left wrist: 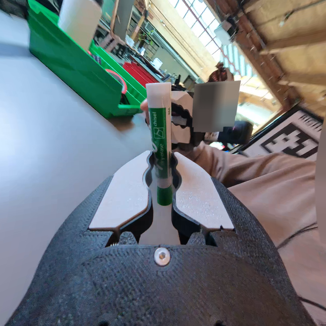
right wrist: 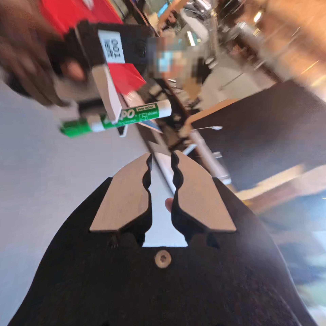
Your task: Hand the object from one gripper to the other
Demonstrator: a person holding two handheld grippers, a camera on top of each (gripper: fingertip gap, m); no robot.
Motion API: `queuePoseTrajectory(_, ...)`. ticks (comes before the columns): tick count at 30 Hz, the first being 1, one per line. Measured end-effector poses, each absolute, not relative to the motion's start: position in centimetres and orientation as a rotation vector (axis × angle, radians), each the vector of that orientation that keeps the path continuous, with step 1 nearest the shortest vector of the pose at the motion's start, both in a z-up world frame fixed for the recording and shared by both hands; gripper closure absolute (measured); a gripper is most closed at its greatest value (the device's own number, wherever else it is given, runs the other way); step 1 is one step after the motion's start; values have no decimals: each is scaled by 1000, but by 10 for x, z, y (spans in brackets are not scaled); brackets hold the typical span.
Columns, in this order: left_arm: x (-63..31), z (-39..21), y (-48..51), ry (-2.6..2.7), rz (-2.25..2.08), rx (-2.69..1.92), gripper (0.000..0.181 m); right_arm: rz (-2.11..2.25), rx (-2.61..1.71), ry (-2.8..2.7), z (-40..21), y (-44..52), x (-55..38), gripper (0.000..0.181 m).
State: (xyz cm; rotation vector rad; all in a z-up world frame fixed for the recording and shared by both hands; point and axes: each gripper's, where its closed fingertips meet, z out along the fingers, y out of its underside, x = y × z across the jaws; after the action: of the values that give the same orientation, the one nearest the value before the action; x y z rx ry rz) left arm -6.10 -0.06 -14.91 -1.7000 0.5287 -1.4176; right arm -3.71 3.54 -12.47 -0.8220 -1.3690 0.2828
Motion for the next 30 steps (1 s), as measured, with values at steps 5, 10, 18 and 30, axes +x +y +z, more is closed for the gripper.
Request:
queuePoseTrajectory(5,-76,-146,5,872,-652,-1563,162,1553,-1321,-1232,-110,0,-45,133)
queuePoseTrajectory(10,-74,-150,5,1078,-98,-1397,162,1644,-1335,-1259,-111,-25,-57,121)
queuePoseTrajectory(18,-65,-161,3,1122,-141,-1421,159,556,-821,-1501,-121,-33,-61,162)
queuePoseTrajectory(30,-67,-153,-4,807,-1077,-1631,134,191,-496,-1464,-118,-35,-57,156)
